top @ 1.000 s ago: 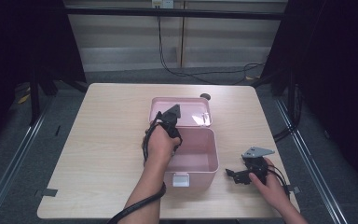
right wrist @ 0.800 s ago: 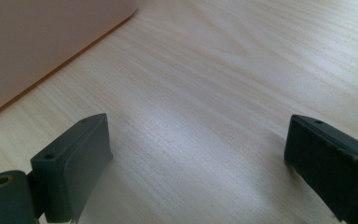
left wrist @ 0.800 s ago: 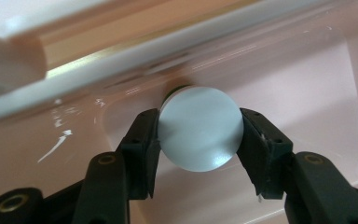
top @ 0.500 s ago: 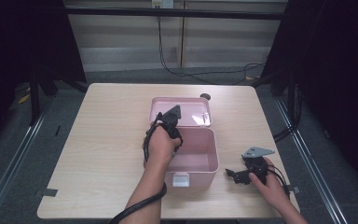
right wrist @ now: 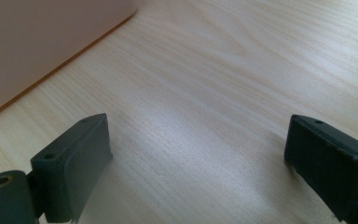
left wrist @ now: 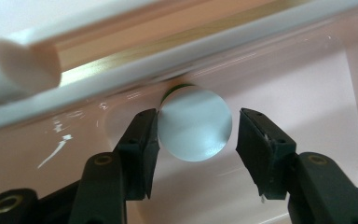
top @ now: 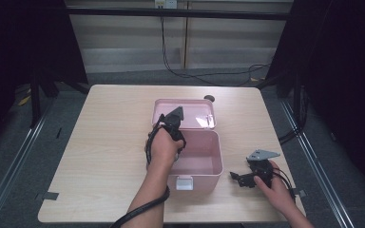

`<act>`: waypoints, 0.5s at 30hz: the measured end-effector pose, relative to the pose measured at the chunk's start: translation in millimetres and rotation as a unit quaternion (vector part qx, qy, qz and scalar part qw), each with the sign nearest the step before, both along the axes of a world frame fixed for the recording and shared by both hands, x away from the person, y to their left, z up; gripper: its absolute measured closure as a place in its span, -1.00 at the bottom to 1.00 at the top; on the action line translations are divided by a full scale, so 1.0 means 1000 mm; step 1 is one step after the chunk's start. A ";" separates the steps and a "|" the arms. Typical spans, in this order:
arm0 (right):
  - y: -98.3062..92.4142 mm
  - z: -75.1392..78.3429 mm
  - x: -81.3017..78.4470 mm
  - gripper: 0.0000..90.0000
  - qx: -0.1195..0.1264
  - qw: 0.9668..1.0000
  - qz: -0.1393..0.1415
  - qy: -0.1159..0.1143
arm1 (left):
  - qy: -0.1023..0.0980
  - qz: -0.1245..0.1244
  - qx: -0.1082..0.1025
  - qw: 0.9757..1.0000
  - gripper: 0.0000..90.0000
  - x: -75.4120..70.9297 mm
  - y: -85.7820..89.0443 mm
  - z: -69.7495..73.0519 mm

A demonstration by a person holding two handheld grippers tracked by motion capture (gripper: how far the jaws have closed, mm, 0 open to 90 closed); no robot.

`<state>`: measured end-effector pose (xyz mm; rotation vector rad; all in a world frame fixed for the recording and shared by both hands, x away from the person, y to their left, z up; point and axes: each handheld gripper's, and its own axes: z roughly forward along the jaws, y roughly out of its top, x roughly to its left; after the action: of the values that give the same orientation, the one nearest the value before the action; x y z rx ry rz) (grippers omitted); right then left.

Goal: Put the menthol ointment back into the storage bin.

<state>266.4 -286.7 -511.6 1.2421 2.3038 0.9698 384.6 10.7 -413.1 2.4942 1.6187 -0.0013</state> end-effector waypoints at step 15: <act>0.000 0.000 0.000 -0.85 -0.001 1.000 0.000 0.001 | 0.017 0.003 -0.007 1.000 -0.22 -0.003 0.005 0.002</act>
<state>266.4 -286.8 -511.4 1.2425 2.3056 0.9677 382.0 15.5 -410.8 2.4921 1.6320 -0.0539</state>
